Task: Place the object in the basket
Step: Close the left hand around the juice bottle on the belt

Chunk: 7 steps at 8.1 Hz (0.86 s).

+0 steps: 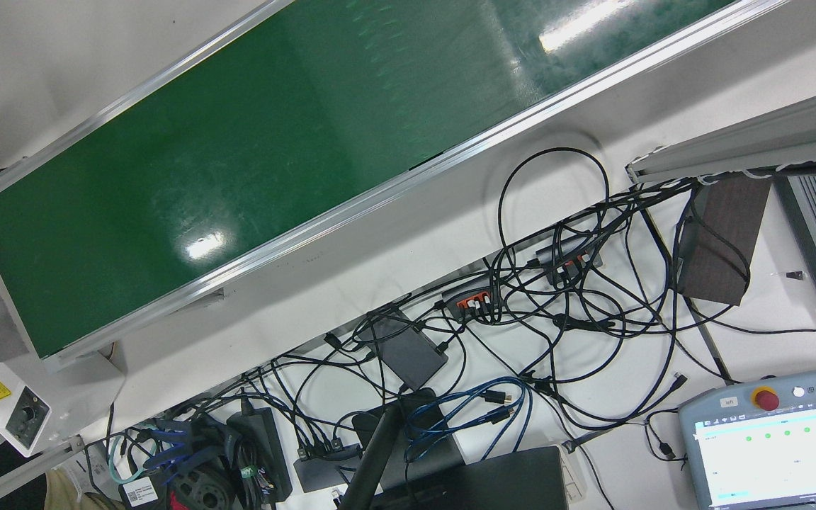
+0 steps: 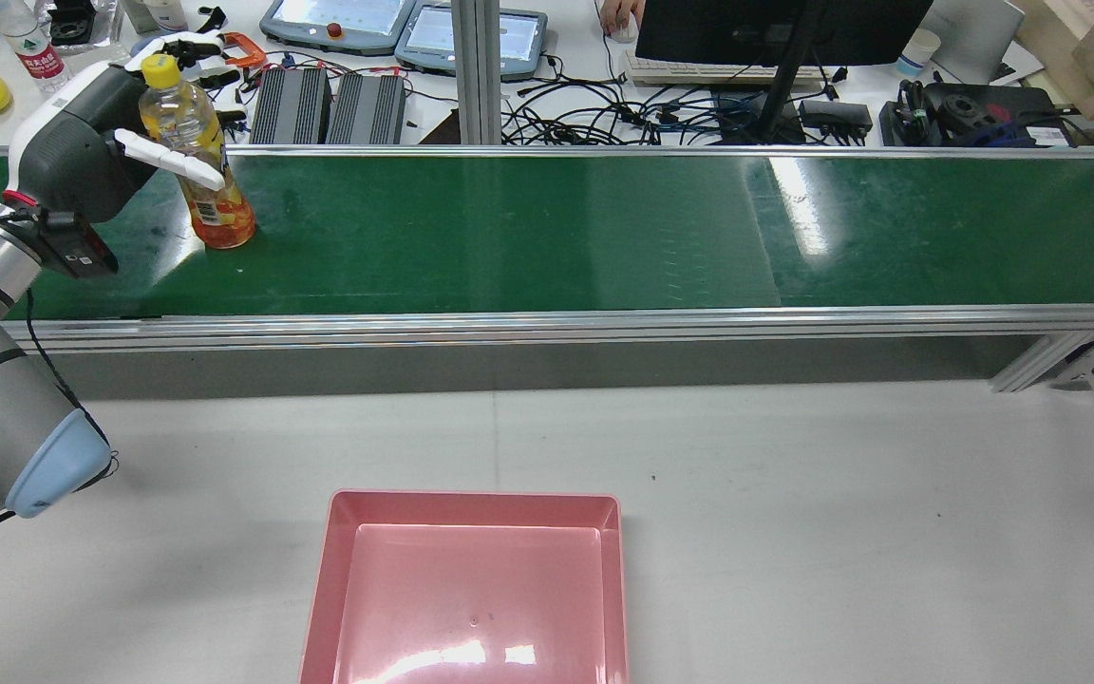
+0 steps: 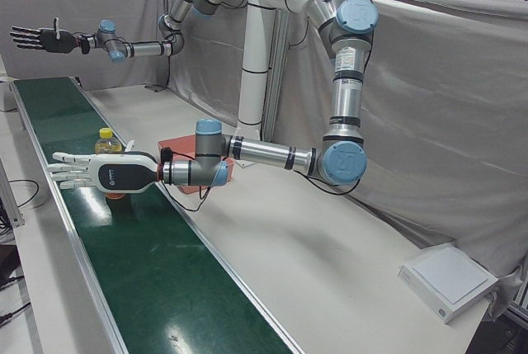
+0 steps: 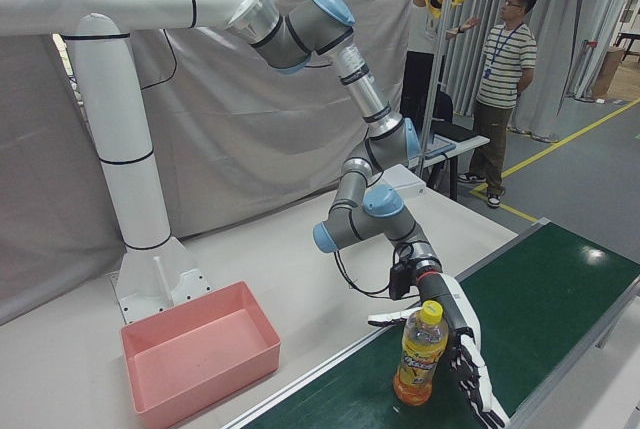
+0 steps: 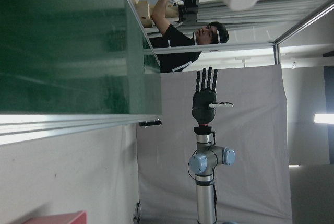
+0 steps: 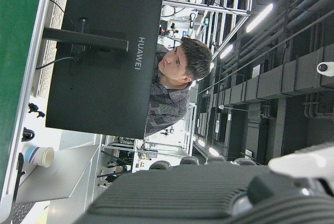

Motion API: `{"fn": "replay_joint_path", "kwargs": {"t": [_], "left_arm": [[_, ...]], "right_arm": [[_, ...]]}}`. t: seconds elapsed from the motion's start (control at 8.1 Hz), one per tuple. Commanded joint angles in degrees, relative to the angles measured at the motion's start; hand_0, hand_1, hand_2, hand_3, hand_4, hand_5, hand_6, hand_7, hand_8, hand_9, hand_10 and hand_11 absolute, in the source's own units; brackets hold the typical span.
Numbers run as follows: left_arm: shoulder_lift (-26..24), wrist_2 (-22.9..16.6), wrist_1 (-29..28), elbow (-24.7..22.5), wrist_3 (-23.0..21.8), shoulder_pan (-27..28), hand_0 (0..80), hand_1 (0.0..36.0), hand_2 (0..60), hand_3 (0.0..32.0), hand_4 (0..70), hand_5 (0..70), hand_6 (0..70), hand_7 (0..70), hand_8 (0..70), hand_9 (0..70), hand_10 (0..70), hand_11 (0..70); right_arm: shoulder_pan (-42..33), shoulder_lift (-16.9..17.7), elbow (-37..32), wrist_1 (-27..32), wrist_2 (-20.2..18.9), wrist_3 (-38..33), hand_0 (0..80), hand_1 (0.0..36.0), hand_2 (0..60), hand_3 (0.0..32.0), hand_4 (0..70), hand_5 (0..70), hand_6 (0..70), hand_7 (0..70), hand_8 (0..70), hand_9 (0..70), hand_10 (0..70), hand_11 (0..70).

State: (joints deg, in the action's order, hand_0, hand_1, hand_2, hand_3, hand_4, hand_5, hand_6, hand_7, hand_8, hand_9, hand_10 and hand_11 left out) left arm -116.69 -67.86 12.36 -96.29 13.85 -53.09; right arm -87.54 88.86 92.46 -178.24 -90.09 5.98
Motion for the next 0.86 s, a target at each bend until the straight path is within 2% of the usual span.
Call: {"fn": "replay_joint_path", "kwargs": {"t": [0.0, 0.12, 0.37, 0.49, 0.74], "left_arm": [[2.8, 4.4, 4.8, -7.0, 0.5, 0.1, 80.0, 19.3, 36.1, 0.0, 70.0, 70.0, 70.0, 70.0, 70.0, 70.0, 70.0, 70.0], [2.8, 4.4, 7.6, -9.4, 0.9, 0.1, 80.0, 17.4, 34.8, 0.0, 70.0, 70.0, 70.0, 70.0, 70.0, 70.0, 70.0, 70.0], [2.7, 4.4, 13.1, -15.0, 1.1, 0.2, 80.0, 18.8, 52.9, 0.0, 70.0, 70.0, 70.0, 70.0, 70.0, 70.0, 70.0, 70.0], [2.6, 4.1, 14.6, -16.7, 1.1, 0.3, 80.0, 19.3, 57.6, 0.0, 70.0, 70.0, 70.0, 70.0, 70.0, 70.0, 70.0, 70.0], [2.9, 3.8, 17.3, -21.4, 2.7, 2.5, 80.0, 18.5, 53.6, 0.0, 70.0, 70.0, 70.0, 70.0, 70.0, 70.0, 70.0, 70.0]], "right_arm": [[0.0, 0.0, 0.0, 0.0, 0.0, 0.0, 0.0, 0.0, 0.0, 0.0, 0.0, 0.0, 0.0, 0.0, 0.0, 0.0, 0.0, 0.0], [0.0, 0.0, 0.0, 0.0, 0.0, 0.0, 0.0, 0.0, 0.0, 0.0, 0.0, 0.0, 0.0, 0.0, 0.0, 0.0, 0.0, 0.0], [0.0, 0.0, 0.0, 0.0, 0.0, 0.0, 0.0, 0.0, 0.0, 0.0, 0.0, 0.0, 0.0, 0.0, 0.0, 0.0, 0.0, 0.0], [0.0, 0.0, 0.0, 0.0, 0.0, 0.0, 0.0, 0.0, 0.0, 0.0, 0.0, 0.0, 0.0, 0.0, 0.0, 0.0, 0.0, 0.0], [0.0, 0.0, 0.0, 0.0, 0.0, 0.0, 0.0, 0.0, 0.0, 0.0, 0.0, 0.0, 0.0, 0.0, 0.0, 0.0, 0.0, 0.0]]}}
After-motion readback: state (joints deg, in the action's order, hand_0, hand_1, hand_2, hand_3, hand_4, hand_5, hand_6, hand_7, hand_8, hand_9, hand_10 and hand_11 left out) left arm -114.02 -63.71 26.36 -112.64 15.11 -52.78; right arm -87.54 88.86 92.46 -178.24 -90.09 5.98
